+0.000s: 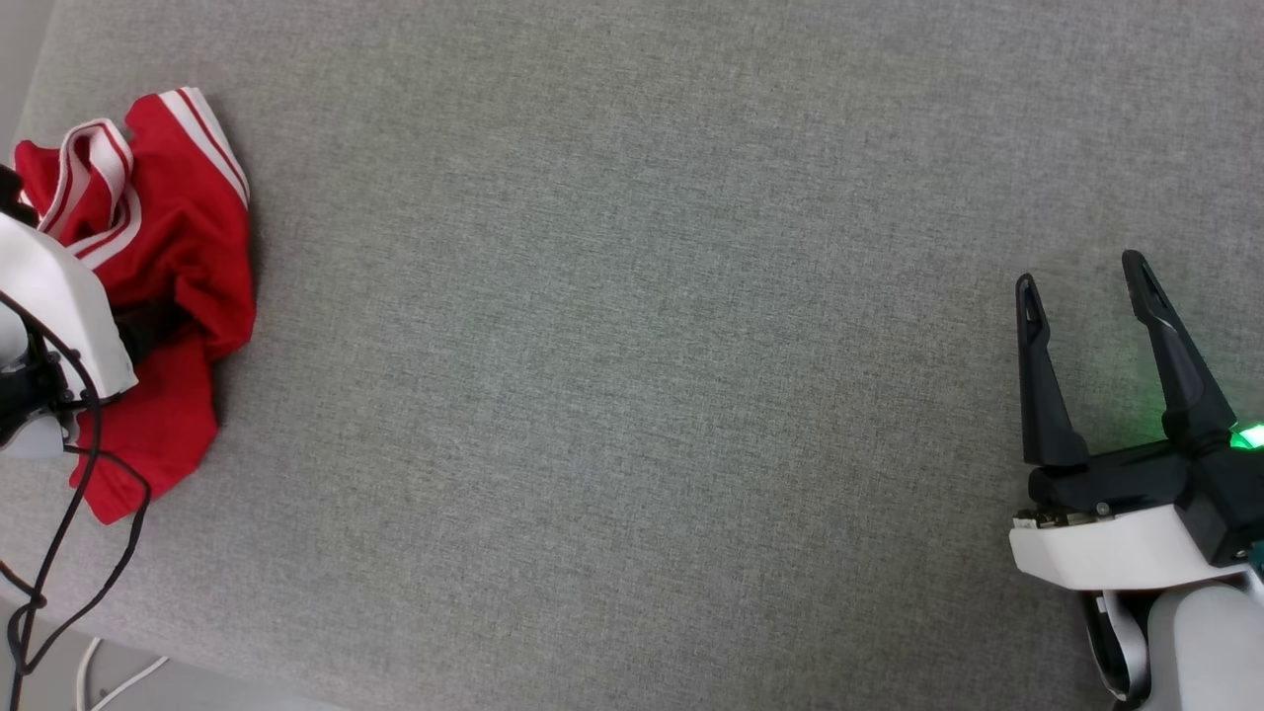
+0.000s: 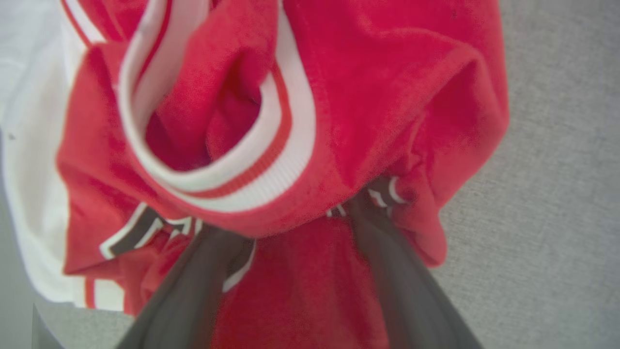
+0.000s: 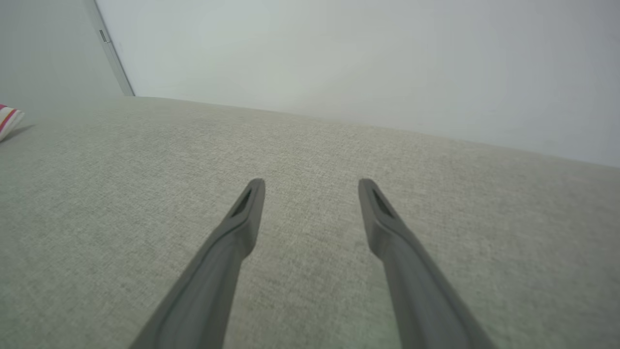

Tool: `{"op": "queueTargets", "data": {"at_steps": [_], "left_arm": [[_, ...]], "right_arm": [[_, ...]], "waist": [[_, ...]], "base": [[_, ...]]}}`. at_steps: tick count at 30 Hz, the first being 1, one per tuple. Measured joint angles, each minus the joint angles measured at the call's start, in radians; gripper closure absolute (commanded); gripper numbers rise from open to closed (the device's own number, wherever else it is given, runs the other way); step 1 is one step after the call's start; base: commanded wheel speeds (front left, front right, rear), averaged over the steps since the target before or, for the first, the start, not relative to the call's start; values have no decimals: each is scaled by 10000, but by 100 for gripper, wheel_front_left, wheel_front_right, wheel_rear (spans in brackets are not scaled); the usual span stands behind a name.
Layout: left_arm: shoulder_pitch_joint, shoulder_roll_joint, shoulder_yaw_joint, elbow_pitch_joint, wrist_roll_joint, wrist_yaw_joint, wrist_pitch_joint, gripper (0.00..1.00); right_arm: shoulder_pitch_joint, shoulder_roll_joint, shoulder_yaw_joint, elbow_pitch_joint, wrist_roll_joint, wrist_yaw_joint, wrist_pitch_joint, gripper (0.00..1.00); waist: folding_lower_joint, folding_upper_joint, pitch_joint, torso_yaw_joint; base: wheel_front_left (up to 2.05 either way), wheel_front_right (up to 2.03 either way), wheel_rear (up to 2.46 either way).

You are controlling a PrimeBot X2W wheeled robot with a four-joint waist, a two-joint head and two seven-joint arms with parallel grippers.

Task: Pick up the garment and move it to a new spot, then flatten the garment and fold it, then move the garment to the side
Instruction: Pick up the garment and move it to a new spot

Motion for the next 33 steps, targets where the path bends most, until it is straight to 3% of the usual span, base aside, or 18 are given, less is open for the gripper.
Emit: {"op": "queueTargets", "data": {"at_steps": [5,6,7,14,18,25,33], "left_arm": [[-145,-96,-468,307,-169,12,63,0],[-151,-119,-520,364,-247,13,56,41],[-160,-115,-598,407,-270,13,-6,100],[-226,100,-1129,489,-222,2,-686,100],[-639,550,-1336,203,286,0,-1565,100],[-1662,1248,-1662,-1068,543,0,-2293,100],[-2855,1582,-2303,-2905,1072,-2,-2109,100]], "right_arm": [[-7,0,-44,-4,-2,0,0,0],[-7,2,-38,4,-2,0,0,0],[-4,4,-35,17,-2,0,0,0],[14,21,-52,150,109,0,0,0],[70,46,6,253,253,0,0,0],[316,69,50,422,681,0,0,0],[689,69,-4,531,1177,0,0,0]], "waist": [[-1,0,80,-100],[-1,0,59,-105],[-1,0,31,-112],[-1,0,-420,-75],[-1,0,-858,-56],[-1,0,-1737,-126],[-1,0,-2503,-674]], "base": [[0,0,0],[0,0,0],[0,0,0],[0,0,0],[0,0,0],[0,0,0],[0,0,0]]}}
